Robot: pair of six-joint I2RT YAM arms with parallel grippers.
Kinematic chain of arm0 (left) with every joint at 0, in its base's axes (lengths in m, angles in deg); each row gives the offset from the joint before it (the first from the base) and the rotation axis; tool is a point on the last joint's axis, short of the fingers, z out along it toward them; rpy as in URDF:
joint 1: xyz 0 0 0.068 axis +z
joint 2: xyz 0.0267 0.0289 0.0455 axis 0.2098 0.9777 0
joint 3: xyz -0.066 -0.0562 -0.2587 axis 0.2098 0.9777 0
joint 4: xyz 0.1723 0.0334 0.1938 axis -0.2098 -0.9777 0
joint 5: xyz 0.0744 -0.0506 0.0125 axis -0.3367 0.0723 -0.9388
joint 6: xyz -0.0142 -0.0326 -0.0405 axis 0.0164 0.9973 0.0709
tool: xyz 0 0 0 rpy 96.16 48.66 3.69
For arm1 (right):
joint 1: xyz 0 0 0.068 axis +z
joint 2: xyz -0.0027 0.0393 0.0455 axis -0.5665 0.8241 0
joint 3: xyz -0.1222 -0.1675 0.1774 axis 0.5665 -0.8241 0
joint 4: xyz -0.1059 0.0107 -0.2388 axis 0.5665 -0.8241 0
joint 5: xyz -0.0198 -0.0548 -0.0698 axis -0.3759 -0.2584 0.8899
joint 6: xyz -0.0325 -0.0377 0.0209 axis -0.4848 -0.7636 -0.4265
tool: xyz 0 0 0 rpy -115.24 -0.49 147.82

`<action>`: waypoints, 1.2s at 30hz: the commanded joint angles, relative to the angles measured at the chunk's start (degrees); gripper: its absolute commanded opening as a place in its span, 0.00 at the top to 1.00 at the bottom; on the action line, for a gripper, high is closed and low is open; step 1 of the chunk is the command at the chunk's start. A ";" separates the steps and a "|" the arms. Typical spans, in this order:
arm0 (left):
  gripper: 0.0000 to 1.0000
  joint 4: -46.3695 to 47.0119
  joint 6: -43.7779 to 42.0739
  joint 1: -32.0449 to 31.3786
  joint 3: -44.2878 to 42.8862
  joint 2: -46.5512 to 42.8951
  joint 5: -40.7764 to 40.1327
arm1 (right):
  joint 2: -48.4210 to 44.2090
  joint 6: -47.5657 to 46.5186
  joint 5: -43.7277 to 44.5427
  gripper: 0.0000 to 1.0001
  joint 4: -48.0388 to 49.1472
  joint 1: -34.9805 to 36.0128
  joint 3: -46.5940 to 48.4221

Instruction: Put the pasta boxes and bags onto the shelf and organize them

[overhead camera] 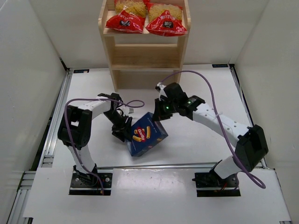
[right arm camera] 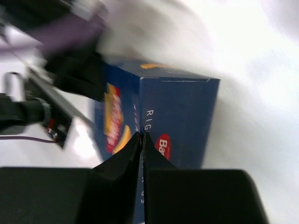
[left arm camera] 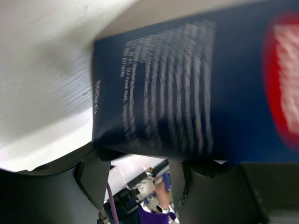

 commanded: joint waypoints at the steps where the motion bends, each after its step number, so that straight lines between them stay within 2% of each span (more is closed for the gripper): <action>1: 0.42 20.65 -1.89 -3.01 -0.93 4.95 -6.69 | 4.21 0.94 -11.82 1.00 11.64 6.74 8.57; 7: 0.40 20.65 -1.89 -0.47 1.09 4.96 -11.44 | 5.28 -0.21 -12.35 1.00 9.71 7.80 10.78; 14: 0.39 20.65 -1.89 0.95 0.57 3.90 -11.45 | 4.75 -0.21 -11.82 1.00 9.19 7.80 10.78; 16: 0.39 20.65 -1.89 0.95 1.18 2.33 -10.92 | 4.75 -1.52 -12.61 0.98 7.70 7.80 13.23; 17: 0.37 20.65 -1.89 0.95 1.18 2.32 -10.92 | 4.75 -2.13 -12.61 0.90 6.38 7.80 14.63; 18: 0.37 20.65 -1.89 0.95 1.18 1.62 -10.92 | 4.75 -3.53 -11.83 0.64 4.46 7.80 16.48; 20: 0.37 20.65 -1.89 1.47 1.18 1.00 -12.14 | 4.75 -5.38 -7.27 0.40 -2.81 7.80 23.50; 21: 0.36 20.65 -1.89 2.08 1.18 0.31 -12.67 | 4.75 -5.39 -4.73 0.25 -5.38 7.80 25.87; 22: 0.35 20.65 -1.89 2.09 1.18 -0.57 -13.20 | 4.75 -4.09 -1.40 0.18 -8.02 7.80 30.42; 23: 0.35 20.65 -1.89 2.96 1.18 -1.10 -13.90 | 4.75 -2.51 2.29 0.17 -13.52 7.80 32.56; 24: 0.34 20.65 -1.89 3.49 0.66 -2.24 -13.91 | 4.75 -0.32 9.90 0.12 -16.36 7.80 34.49; 25: 0.34 20.65 -1.89 4.36 0.65 -2.95 -14.78 | 4.75 5.27 13.54 0.09 -18.74 7.80 35.56; 26: 0.34 20.04 -1.89 4.37 0.65 -3.74 -15.31 | 3.71 8.98 17.49 0.00 -23.03 7.80 35.57; 27: 0.34 20.03 -1.89 4.37 0.05 -4.61 -15.84 | 1.87 12.85 20.84 0.00 -24.81 7.80 34.09; 28: 0.32 19.51 -1.89 4.37 0.04 -6.62 -15.84 | 0.89 21.50 26.88 0.00 -26.48 8.41 32.25; 31: 0.31 18.89 -1.89 4.90 0.04 -10.23 -15.84 | -0.43 32.29 32.82 0.00 -32.03 10.52 25.99; 32: 0.31 18.89 -1.89 5.77 0.04 -10.25 -15.84 | 0.70 34.05 33.35 0.00 -33.26 11.66 28.51; 33: 0.31 18.37 -1.89 6.56 0.04 -11.03 -16.62 | 4.19 36.94 35.53 0.00 -39.01 12.45 30.88; 34: 0.30 18.36 -1.89 8.75 -0.66 -11.04 -17.33 | 6.05 42.28 39.12 0.00 -41.16 13.07 33.08; 36: 0.30 18.36 -1.89 11.65 -0.66 -11.04 -18.65 | 10.45 47.66 39.85 0.00 -43.88 15.18 38.00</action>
